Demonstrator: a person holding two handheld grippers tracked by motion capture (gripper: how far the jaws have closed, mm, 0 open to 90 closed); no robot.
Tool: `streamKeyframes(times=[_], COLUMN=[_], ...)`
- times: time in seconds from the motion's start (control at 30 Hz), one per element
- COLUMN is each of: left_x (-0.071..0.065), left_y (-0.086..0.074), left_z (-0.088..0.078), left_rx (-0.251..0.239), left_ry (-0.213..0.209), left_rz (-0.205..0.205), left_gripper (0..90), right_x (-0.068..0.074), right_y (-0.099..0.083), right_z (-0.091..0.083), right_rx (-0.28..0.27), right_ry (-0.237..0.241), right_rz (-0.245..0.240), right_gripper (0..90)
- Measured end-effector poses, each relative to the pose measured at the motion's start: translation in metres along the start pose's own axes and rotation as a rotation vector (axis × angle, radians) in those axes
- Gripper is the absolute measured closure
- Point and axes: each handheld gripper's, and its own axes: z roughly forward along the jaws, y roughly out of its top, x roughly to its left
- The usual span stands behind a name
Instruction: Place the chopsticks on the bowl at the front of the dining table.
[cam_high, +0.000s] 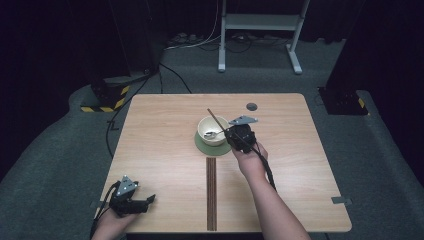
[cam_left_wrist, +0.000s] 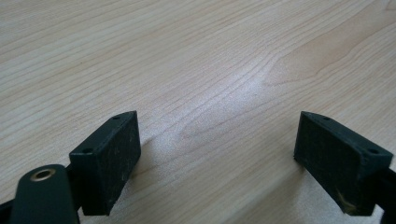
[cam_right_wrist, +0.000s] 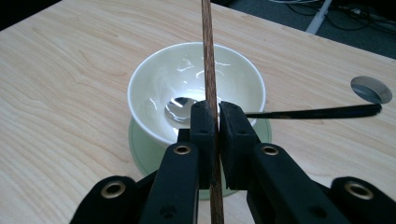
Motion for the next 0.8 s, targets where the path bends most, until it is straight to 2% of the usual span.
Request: streamKeyframes(times=[0.1,0.37,0.47,0.67,0.8], left_x=[0.000,0.000,0.000,-0.001,-0.001], left_y=[0.000,0.000,0.000,0.000,-0.001], left_z=[0.000,0.000,0.001,0.000,0.000], left_rx=[-0.002,-0.001,-0.005,0.001,-0.001], left_ry=[0.000,0.001,0.000,-0.001,-0.001], left_rz=[-0.001,0.002,0.000,0.007,0.007], left_gripper=[14.6,14.4,14.4,14.6,14.8], right_x=[0.001,0.003,0.005,0.006,0.004], right_y=[0.003,0.016,0.021,0.029,0.033], right_z=[0.004,0.017,0.022,0.037,0.045], right_rx=[0.004,0.023,0.020,0.047,0.061], right_ry=[-0.010,0.001,-0.008,0.007,-0.016], right_rz=[-0.010,0.010,-0.001,0.022,0.021], right_gripper=[84.6,84.7,84.6,84.7,84.7])
